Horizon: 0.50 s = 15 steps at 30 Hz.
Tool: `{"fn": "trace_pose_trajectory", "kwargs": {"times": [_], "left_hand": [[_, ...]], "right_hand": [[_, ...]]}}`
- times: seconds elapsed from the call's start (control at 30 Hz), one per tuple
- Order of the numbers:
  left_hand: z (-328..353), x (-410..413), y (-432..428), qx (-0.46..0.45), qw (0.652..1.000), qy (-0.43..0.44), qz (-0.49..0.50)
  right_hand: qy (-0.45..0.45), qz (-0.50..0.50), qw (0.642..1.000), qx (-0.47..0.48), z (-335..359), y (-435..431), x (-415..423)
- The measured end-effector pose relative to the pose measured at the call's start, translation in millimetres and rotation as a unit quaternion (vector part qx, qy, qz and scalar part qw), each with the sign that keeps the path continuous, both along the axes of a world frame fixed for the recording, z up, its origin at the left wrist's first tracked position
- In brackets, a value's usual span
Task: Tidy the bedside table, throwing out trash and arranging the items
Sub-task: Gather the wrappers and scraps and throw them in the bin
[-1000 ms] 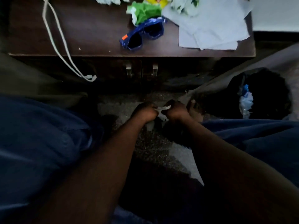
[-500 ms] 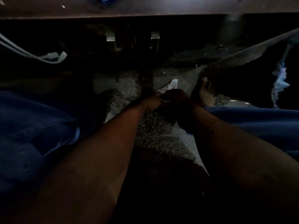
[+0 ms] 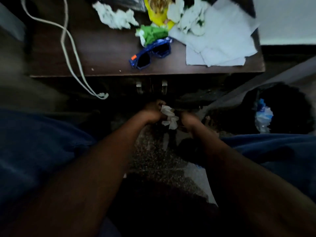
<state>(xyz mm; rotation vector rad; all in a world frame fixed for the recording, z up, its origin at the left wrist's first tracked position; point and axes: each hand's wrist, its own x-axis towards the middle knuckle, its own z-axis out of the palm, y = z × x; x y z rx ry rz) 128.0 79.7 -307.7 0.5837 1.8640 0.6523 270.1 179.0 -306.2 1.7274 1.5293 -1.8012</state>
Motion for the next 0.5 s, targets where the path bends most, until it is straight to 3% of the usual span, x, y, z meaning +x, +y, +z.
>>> {"fn": "trace_pose_trajectory", "kwargs": {"times": [0.1, 0.2, 0.37, 0.5], "left_hand": [[41, -4, -15, 0.026, 0.999, 0.026, -0.015], [90, -8, -34, 0.069, 0.995, 0.067, -0.012], [183, -16, -57, 0.191, 0.972, 0.128, 0.044], [232, -19, -60, 0.25, 0.936, 0.23, 0.095]], "right_hand": [[0.022, -0.026, 0.999, -0.003, 44, -9, -10], [0.105, -0.028, 0.993, -0.048, 92, -28, -16], [0.293, 0.01, 0.942, -0.164, 183, -46, -32], [0.316, 0.064, 0.945, -0.05, 231, -53, -47]]}}
